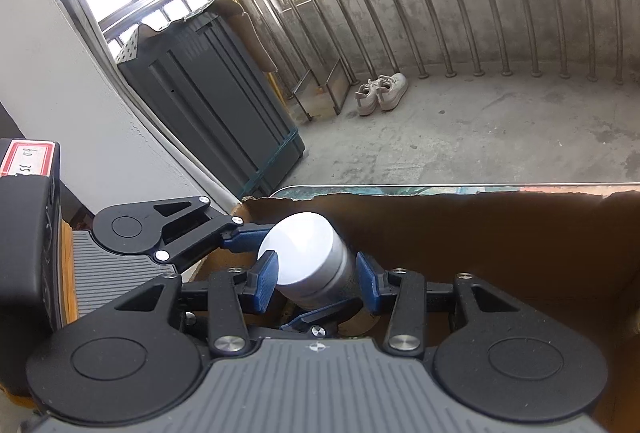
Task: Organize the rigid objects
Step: 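Lift the white jar and lower it into the cardboard box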
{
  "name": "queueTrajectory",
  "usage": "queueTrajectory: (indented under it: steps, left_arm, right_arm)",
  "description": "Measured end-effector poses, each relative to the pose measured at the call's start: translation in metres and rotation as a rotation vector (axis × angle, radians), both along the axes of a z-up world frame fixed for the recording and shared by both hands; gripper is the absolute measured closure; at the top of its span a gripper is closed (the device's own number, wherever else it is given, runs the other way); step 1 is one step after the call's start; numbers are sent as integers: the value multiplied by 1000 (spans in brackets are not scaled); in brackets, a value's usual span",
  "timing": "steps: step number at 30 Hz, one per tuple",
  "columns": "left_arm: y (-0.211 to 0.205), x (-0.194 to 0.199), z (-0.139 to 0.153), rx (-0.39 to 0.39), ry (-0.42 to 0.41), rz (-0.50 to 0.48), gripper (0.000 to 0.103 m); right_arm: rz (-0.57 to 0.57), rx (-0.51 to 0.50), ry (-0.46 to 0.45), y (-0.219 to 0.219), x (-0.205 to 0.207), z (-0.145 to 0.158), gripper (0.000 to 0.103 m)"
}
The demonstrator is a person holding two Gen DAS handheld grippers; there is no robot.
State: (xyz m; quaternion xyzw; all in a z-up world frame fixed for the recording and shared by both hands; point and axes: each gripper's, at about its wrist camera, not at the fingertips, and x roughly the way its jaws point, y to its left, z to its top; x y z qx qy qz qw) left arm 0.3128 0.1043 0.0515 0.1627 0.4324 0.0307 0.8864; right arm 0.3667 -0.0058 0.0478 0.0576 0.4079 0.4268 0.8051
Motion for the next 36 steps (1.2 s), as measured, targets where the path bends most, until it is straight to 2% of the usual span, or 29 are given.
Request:
queueTrajectory:
  steps: [3, 5, 6, 8, 10, 11, 14, 17, 23, 29, 33, 36]
  left_arm:
    - [-8, -9, -1, 84, 2, -48, 25]
    - [-13, -12, -4, 95, 20, -66, 27]
    - [-13, -12, -5, 89, 25, -69, 30]
    - [-14, -8, -7, 88, 26, -53, 44]
    - [-16, -5, -7, 106, 14, -49, 52]
    - [-15, -3, -6, 106, 13, -47, 53]
    - [-12, 1, -4, 85, 5, -28, 53]
    - [-13, 2, -4, 89, 4, -16, 53]
    - [-10, 0, -7, 160, 34, 20, 53]
    - [-8, -2, -8, 193, 33, 25, 52]
    - [-11, -3, -3, 160, -3, -1, 34]
    - [-16, 4, -1, 146, -34, -15, 31]
  right_arm:
    - [0, -21, -25, 3, -4, 4, 57]
    - [-8, -27, -39, 5, -6, 7, 57]
    - [-4, -29, -39, 6, -6, 7, 57]
    - [-2, -41, -48, 7, -7, 9, 57]
    - [-27, -55, -56, 4, -6, 8, 57]
    - [-32, -45, -48, 2, -4, 7, 57]
    - [-44, -16, -5, -6, 0, 4, 57]
    - [-51, -26, -19, -9, -1, 5, 57]
    - [-50, -28, 5, -10, -3, 1, 57]
    - [-44, -11, 24, -7, -6, -4, 57]
    - [-40, -2, 27, -8, -8, -3, 57]
    - [-49, -5, 19, -10, -9, -1, 57]
